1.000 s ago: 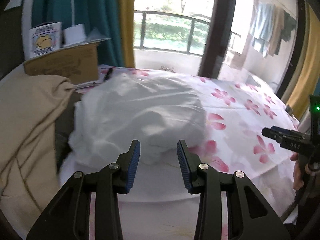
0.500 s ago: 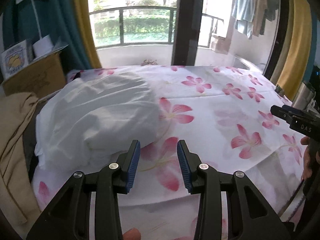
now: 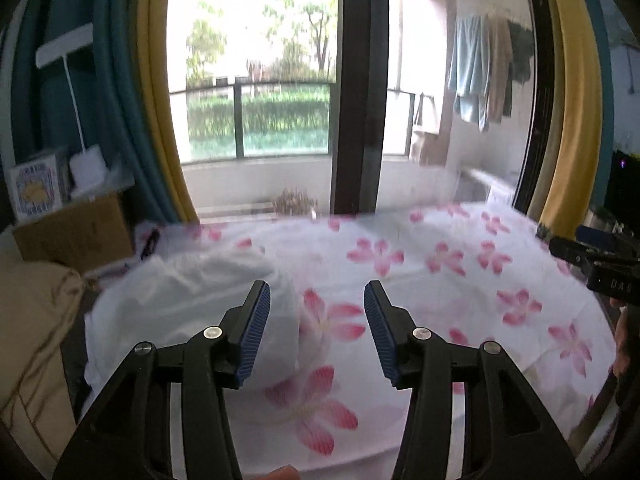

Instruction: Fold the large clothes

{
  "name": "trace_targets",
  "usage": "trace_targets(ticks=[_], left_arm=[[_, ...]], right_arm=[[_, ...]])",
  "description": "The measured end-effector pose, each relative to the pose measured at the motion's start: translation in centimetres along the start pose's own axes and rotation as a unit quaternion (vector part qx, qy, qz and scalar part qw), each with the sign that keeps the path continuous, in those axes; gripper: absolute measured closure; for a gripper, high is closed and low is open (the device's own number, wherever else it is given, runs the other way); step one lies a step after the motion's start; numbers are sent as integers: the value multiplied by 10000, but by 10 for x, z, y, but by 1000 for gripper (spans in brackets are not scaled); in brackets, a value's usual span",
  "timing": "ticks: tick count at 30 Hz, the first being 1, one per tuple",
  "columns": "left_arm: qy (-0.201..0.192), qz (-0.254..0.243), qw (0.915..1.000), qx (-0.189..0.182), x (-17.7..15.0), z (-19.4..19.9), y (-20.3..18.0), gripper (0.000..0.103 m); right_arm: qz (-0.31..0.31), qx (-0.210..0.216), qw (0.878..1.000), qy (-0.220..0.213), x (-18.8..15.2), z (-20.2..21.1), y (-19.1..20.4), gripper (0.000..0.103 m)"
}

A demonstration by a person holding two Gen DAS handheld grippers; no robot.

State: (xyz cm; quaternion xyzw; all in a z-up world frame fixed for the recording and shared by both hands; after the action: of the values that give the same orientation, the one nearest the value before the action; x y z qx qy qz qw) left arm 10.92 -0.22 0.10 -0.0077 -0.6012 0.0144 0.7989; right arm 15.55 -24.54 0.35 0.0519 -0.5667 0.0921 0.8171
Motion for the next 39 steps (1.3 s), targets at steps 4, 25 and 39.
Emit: trace_targets(ticks=[4, 25, 39], left_arm=[[-325, -14, 9995, 8, 19, 9, 0, 51], [-1198, 42, 9907, 644, 53, 42, 37, 43], [-771, 174, 9940, 759, 30, 24, 51, 43]], right_arm=[[57, 26, 9997, -241, 14, 10, 5, 25], [216, 222, 9938, -1070, 52, 40, 38, 23], [142, 284, 9963, -804, 39, 22, 39, 23]])
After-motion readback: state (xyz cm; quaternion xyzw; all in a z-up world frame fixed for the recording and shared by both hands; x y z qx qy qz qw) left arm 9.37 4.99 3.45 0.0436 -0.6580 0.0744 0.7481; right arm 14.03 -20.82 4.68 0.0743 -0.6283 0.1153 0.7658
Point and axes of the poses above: each gripper's, at about its wrist camera, not at the fingertips, and z roughly against the way its jaws point, y to its left, x to its top, the point moved 9 cm from there along -z, roughly the way its jaws point, and after that the axes turned 11 degrees about -y, right-handed, at the moved point
